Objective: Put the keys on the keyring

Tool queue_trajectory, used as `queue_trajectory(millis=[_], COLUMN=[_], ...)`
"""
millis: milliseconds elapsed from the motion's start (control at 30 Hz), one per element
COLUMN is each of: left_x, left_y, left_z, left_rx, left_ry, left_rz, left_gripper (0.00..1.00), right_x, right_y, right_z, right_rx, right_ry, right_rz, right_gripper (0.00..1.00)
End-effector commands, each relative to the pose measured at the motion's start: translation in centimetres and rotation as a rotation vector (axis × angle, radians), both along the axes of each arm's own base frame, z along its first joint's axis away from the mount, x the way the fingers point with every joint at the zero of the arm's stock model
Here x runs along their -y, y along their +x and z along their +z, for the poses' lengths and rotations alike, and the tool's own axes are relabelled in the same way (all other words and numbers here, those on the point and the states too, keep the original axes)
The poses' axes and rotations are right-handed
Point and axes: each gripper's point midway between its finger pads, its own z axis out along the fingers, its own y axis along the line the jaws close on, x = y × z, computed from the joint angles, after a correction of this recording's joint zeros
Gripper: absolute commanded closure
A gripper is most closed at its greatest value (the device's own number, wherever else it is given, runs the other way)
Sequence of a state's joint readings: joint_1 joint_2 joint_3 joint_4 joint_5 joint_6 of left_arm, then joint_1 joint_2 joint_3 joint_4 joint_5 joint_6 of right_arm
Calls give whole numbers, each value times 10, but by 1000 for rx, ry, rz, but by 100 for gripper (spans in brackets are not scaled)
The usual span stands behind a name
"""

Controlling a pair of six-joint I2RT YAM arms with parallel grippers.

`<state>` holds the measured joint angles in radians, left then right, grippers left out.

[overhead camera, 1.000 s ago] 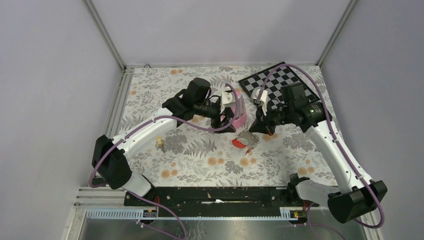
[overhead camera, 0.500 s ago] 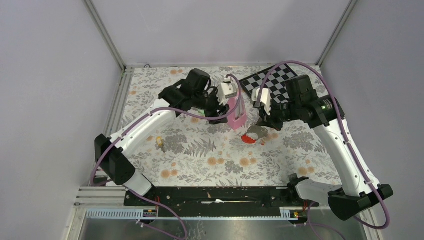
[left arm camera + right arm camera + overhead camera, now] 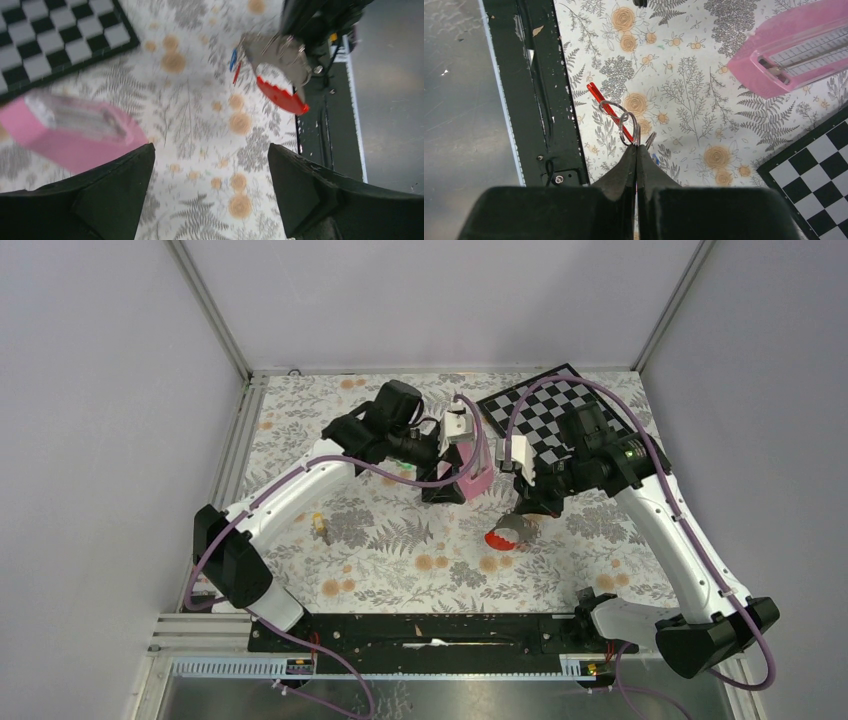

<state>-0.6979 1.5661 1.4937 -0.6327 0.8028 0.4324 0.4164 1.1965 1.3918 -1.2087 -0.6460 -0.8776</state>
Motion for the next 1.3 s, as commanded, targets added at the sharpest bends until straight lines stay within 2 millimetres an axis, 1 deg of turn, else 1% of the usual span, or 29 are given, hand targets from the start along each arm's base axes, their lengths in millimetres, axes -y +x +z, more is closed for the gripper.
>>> queue_trajectory(millis=[0,33,67,133,167,200,233,333,533,667,800,1033,1167,1267], left_x=[20,24,29,37,41,46,48,55,58,55,52,53,52,49], left_y=[-26,-28,-30,-34,-36,-38,-41,-50,-72,-82,-85,-77,-78,-83], left_z=[44,46,46,46,43,40,37,30,21,17,11,1,-4,-5], left_rx=[44,32,15,-1,-8,-17,-23,-40,-70,-92,-110,-95,-103,-116], left_ry=[-236,-252,-260,-264,-259,-254,-250,-243,-229,-222,-219,-204,-200,-204], left_rz=[-201,-215,-228,-252,-261,-272,-279,-299,-344,-359,-349,-289,-289,-303], left_gripper=[15,20,28,48,56,60,62,62,53,49,48,55,56,54], right_x=[-6,-8,-12,-19,-23,-26,-28,-33,-37,-38,-39,-40,-39,-39], right_y=[-23,-26,-29,-34,-35,-36,-38,-38,-32,-27,-25,-22,-18,-14], right_z=[9,9,9,9,9,9,8,7,5,6,7,13,16,17], right_rx=[-28,-37,-48,-69,-83,-97,-114,-135,-118,-105,-103,-103,-97,-86], right_ry=[72,92,117,164,185,203,219,247,261,265,274,305,321,324], right_rz=[34,43,56,88,101,111,121,136,135,124,117,104,86,66], right_gripper=[100,100,100,100,100,100,100,100,100,100,100,100,100,100])
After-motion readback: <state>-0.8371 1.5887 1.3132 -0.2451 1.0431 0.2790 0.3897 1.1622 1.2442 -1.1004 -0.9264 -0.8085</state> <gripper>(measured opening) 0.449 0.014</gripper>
